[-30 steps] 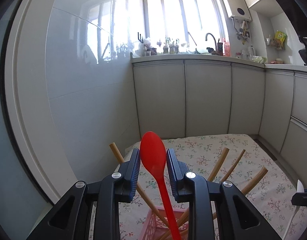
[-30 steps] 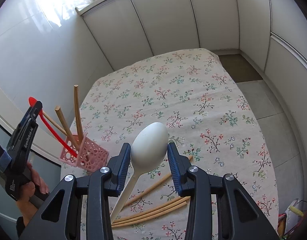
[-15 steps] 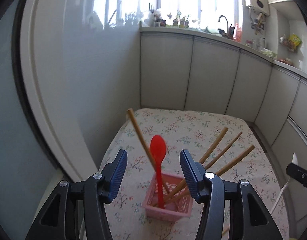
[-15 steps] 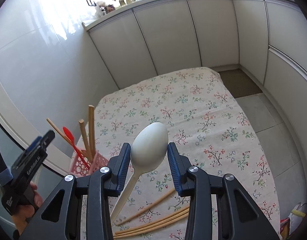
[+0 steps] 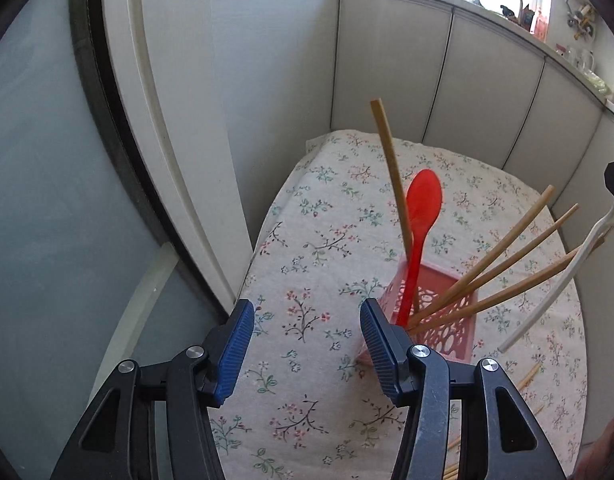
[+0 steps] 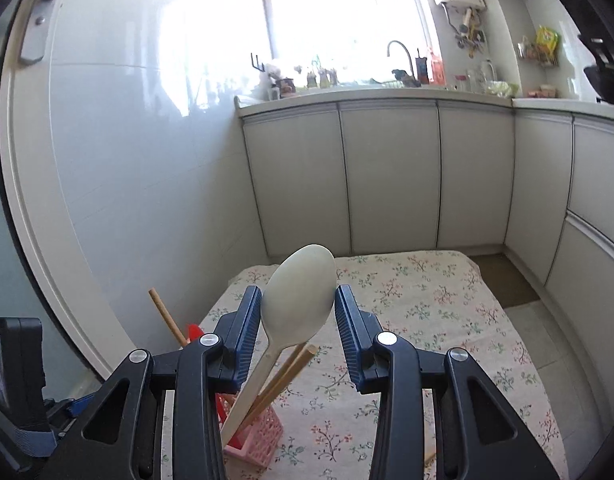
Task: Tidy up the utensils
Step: 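Drop the red spoon into the basket with the left tool while the right tool lowers the white spoon in, then move both open tools back to the loose chopsticks on the cloth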
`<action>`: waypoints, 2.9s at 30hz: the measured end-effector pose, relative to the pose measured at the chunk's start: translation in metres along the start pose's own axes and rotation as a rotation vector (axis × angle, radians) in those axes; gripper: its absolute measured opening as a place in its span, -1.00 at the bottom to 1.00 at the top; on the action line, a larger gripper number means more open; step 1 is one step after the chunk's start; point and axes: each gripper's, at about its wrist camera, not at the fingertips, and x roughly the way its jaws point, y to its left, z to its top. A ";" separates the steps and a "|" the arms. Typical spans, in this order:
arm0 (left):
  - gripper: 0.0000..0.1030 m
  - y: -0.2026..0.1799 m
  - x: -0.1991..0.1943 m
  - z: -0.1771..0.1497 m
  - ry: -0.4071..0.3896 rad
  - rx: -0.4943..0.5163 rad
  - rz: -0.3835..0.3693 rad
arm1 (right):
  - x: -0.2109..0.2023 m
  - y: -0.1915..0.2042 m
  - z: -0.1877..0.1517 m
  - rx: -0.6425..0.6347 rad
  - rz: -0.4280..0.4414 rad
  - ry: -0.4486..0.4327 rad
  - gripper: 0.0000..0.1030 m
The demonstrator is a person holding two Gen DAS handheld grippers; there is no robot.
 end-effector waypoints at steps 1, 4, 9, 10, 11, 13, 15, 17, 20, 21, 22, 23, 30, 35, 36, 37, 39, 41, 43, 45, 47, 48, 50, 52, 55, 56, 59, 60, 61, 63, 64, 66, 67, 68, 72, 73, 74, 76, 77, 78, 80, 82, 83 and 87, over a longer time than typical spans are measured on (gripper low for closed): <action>0.09 0.001 0.004 0.001 0.015 0.000 -0.001 | 0.006 0.007 -0.002 -0.023 -0.016 -0.005 -0.22; 0.10 0.002 0.014 0.003 0.044 0.005 -0.009 | 0.022 0.022 -0.010 -0.074 -0.051 -0.007 -0.22; 0.11 0.001 0.025 0.001 0.067 0.018 -0.014 | 0.040 0.038 -0.022 -0.142 -0.095 -0.024 -0.21; 0.12 0.001 0.024 0.002 0.069 0.019 -0.016 | 0.043 0.041 -0.024 -0.155 -0.101 -0.029 -0.21; 0.12 0.002 0.025 0.002 0.070 0.018 -0.018 | 0.044 0.044 -0.025 -0.165 -0.105 -0.038 -0.20; 0.13 0.002 0.026 0.002 0.072 0.018 -0.022 | 0.046 0.046 -0.027 -0.175 -0.104 -0.044 -0.20; 0.14 0.001 0.026 0.002 0.073 0.017 -0.027 | 0.048 0.048 -0.027 -0.174 -0.097 -0.041 -0.18; 0.16 0.001 0.026 0.002 0.073 0.019 -0.032 | 0.045 0.047 -0.027 -0.164 -0.089 -0.035 0.03; 0.18 0.000 0.024 0.002 0.071 0.021 -0.038 | 0.042 0.041 -0.023 -0.143 -0.072 -0.034 0.15; 0.20 0.000 0.023 0.002 0.069 0.022 -0.039 | 0.039 0.040 -0.022 -0.139 -0.071 -0.033 0.15; 0.20 0.000 0.021 0.001 0.068 0.023 -0.041 | 0.035 0.039 -0.021 -0.135 -0.067 -0.032 0.15; 0.21 0.000 0.020 0.001 0.067 0.024 -0.044 | 0.032 0.037 -0.019 -0.131 -0.062 -0.031 0.15; 0.31 0.000 0.009 -0.004 0.062 0.034 -0.085 | -0.001 0.012 -0.011 -0.094 -0.040 0.037 0.22; 0.38 -0.010 0.004 -0.011 0.071 0.069 -0.098 | -0.025 -0.023 -0.015 -0.029 -0.033 0.128 0.35; 0.39 -0.013 0.003 -0.014 0.076 0.078 -0.098 | -0.028 -0.030 -0.017 -0.016 -0.036 0.145 0.36; 0.40 -0.017 0.002 -0.016 0.080 0.088 -0.099 | -0.032 -0.038 -0.019 -0.005 -0.039 0.160 0.38; 0.45 -0.022 0.002 -0.021 0.088 0.112 -0.100 | -0.034 -0.054 -0.020 0.012 -0.049 0.199 0.40; 0.50 -0.028 0.001 -0.025 0.097 0.139 -0.101 | -0.035 -0.070 -0.025 0.034 -0.044 0.247 0.44; 0.53 -0.034 0.001 -0.030 0.108 0.165 -0.111 | -0.036 -0.086 -0.033 0.061 -0.042 0.293 0.46; 0.58 -0.040 0.001 -0.035 0.121 0.181 -0.125 | -0.036 -0.103 -0.041 0.091 -0.049 0.343 0.47; 0.59 -0.046 0.003 -0.039 0.142 0.193 -0.146 | -0.034 -0.118 -0.049 0.121 -0.058 0.398 0.48; 0.59 -0.049 0.004 -0.042 0.154 0.201 -0.156 | -0.033 -0.124 -0.053 0.133 -0.063 0.424 0.48; 0.60 -0.058 0.005 -0.047 0.174 0.225 -0.170 | -0.031 -0.136 -0.061 0.150 -0.083 0.471 0.48; 0.60 -0.067 0.006 -0.053 0.193 0.255 -0.183 | -0.027 -0.145 -0.071 0.161 -0.108 0.522 0.48; 0.60 -0.080 0.008 -0.063 0.224 0.294 -0.206 | -0.018 -0.160 -0.086 0.194 -0.140 0.626 0.48; 0.60 -0.084 0.008 -0.066 0.234 0.307 -0.214 | -0.016 -0.163 -0.091 0.204 -0.143 0.657 0.48; 0.60 -0.098 0.009 -0.076 0.262 0.358 -0.230 | -0.008 -0.173 -0.106 0.219 -0.143 0.735 0.48; 0.60 -0.103 0.010 -0.080 0.275 0.375 -0.239 | -0.007 -0.177 -0.110 0.223 -0.146 0.756 0.48; 0.60 -0.109 0.011 -0.084 0.287 0.391 -0.246 | -0.006 -0.181 -0.114 0.229 -0.153 0.773 0.48; 0.60 -0.121 0.013 -0.092 0.306 0.423 -0.255 | -0.005 -0.189 -0.119 0.236 -0.173 0.795 0.48; 0.60 -0.127 0.013 -0.095 0.312 0.442 -0.258 | -0.005 -0.193 -0.120 0.238 -0.186 0.799 0.48; 0.60 -0.139 0.014 -0.101 0.315 0.474 -0.258 | -0.007 -0.200 -0.122 0.240 -0.208 0.806 0.48; 0.60 -0.144 0.015 -0.104 0.317 0.487 -0.256 | -0.008 -0.203 -0.123 0.241 -0.214 0.810 0.48; 0.60 -0.151 0.016 -0.107 0.320 0.498 -0.251 | -0.008 -0.206 -0.123 0.240 -0.218 0.815 0.48; 0.58 -0.184 0.029 -0.120 0.332 0.566 -0.250 | -0.008 -0.214 -0.128 0.216 -0.240 0.840 0.48; 0.56 -0.192 0.032 -0.122 0.331 0.580 -0.250 | -0.007 -0.216 -0.130 0.207 -0.246 0.849 0.48; 0.51 -0.200 0.035 -0.123 0.325 0.591 -0.251 | -0.007 -0.217 -0.131 0.199 -0.250 0.856 0.48; 0.43 -0.212 0.041 -0.120 0.316 0.599 -0.267 | -0.005 -0.222 -0.135 0.190 -0.267 0.868 0.48; 0.38 -0.217 0.045 -0.117 0.313 0.591 -0.278 | -0.005 -0.224 -0.136 0.189 -0.270 0.872 0.48; 0.34 -0.221 0.048 -0.115 0.312 0.582 -0.290 | -0.004 -0.226 -0.137 0.191 -0.269 0.876 0.48; 0.25 -0.230 0.055 -0.109 0.303 0.570 -0.312 | -0.004 -0.231 -0.137 0.196 -0.268 0.880 0.48; 0.13 -0.239 0.060 -0.106 0.287 0.575 -0.342 | -0.004 -0.235 -0.139 0.204 -0.269 0.885 0.48; 0.09 -0.244 0.062 -0.105 0.278 0.580 -0.354 | -0.005 -0.238 -0.139 0.214 -0.264 0.887 0.48; -0.02 -0.261 0.075 -0.103 0.261 0.589 -0.382 | -0.003 -0.248 -0.143 0.256 -0.253 0.908 0.48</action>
